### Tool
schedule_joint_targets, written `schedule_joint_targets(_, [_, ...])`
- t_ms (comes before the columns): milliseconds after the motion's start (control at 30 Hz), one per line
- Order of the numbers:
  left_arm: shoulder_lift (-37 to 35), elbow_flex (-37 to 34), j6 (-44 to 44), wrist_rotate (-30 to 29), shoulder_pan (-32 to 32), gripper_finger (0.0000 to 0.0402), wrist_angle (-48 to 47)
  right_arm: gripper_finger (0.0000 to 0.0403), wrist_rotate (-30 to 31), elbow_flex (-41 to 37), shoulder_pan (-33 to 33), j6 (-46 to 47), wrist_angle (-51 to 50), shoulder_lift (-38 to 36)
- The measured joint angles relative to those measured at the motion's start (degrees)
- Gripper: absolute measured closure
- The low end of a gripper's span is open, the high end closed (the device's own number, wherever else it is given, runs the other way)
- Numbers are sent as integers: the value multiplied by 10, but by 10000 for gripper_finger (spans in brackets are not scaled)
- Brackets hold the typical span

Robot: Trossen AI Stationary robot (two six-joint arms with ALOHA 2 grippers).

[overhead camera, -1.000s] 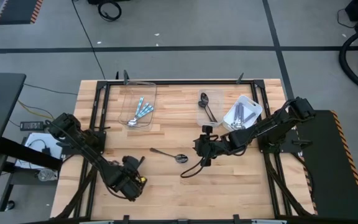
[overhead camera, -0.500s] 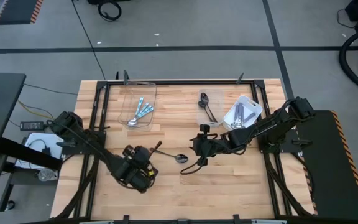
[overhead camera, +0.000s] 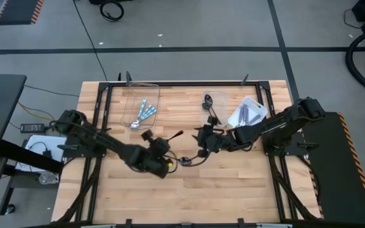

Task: Sort silverware by color (type)
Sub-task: Put the black spoon into the transparent white bin

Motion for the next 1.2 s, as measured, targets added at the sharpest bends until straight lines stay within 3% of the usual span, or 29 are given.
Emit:
schedule_joint_targets(233, [0,0,314,42,78,390,165,249,81,0,-14,63,-144,-89])
schedule_joint_targets(500, [0,0,620,149,173,389,262,249,106,0,-27,130,-292,-176])
schedule_joint_targets(733, [0,0,835,258,249,389,307,249,104,0,-28,153,-354,-204])
schedule_joint_targets(1000, [0,0,1092,450,336,388,321,249,87,0,-35,135,-390,-200])
schedule_joint_targets(1200, [0,0,1172,545,379,388,375,249,47,-2,-41,114,-396,-200])
